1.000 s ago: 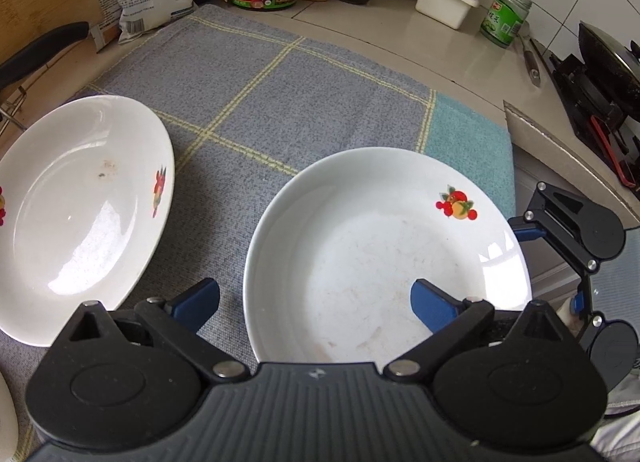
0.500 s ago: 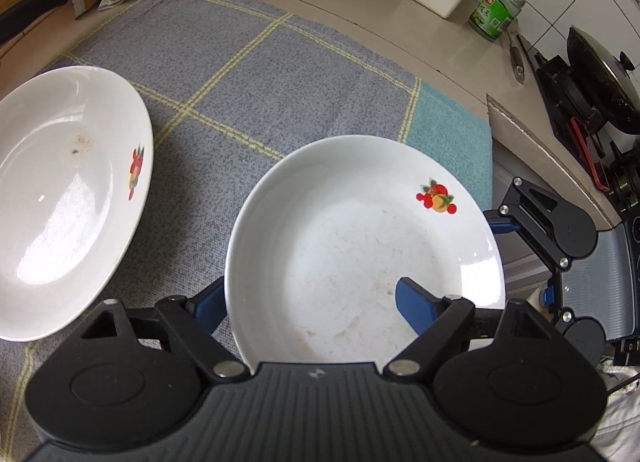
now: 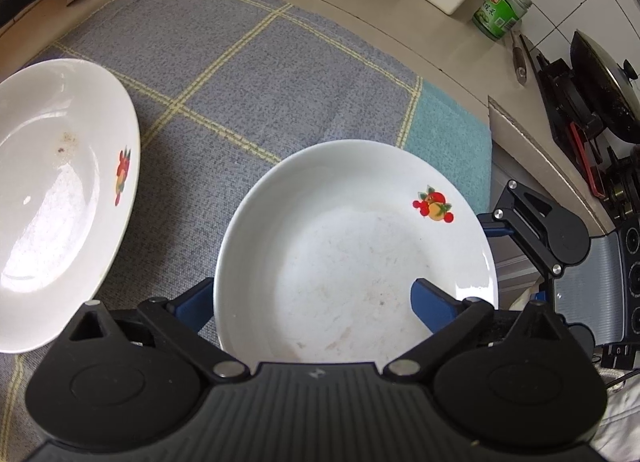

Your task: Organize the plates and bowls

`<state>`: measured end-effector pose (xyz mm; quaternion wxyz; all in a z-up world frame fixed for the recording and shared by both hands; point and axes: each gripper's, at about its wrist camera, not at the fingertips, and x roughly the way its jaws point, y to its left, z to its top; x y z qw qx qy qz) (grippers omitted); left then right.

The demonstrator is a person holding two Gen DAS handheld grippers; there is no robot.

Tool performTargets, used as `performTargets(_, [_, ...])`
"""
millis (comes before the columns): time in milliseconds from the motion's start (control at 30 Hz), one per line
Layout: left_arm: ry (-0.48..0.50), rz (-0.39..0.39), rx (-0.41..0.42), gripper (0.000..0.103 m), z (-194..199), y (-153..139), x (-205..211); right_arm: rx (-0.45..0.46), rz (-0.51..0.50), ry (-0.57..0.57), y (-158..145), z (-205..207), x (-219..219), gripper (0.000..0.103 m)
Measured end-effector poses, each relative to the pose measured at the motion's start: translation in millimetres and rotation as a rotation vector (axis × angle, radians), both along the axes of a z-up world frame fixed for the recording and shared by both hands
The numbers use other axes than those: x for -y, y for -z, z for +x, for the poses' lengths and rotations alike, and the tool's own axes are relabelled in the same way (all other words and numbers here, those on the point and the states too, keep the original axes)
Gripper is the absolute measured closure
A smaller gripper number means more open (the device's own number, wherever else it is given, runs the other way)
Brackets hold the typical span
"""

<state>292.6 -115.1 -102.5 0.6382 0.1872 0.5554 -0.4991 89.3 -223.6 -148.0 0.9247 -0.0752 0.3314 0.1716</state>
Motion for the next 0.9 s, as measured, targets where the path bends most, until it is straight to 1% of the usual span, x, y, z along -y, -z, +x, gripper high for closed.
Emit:
performTargets(100, [-0.005,0.001,-0.002,0.003,0.2,0.1,-0.1,-0.002,-0.001,-0.001,-0.5,1.0,-0.3,0.000])
performTargets(233, [0.010,0.009,0.020,0.005,-2.9,-0.6,2.1,-0.008,-0.008,-0.008,-1.5,2.1,-0.4,0.000])
performTargets(467, [0.006,0.013,0.006,0.018,1.7,-3.7,-1.1,-0.010,-0.015,-0.020,-1.5,2.8,-0.1,0.000])
performTargets(533, [0.014,0.015,-0.006,0.020,2.4,-4.3,-0.5,-0.012,-0.014,-0.024,-1.4,4.1,0.4,0.000])
performTargets(900, [0.023,0.045,-0.030,0.020,5.4,-4.5,3.9,-0.016,-0.014,-0.038,-1.8,4.5,1.0,0.000])
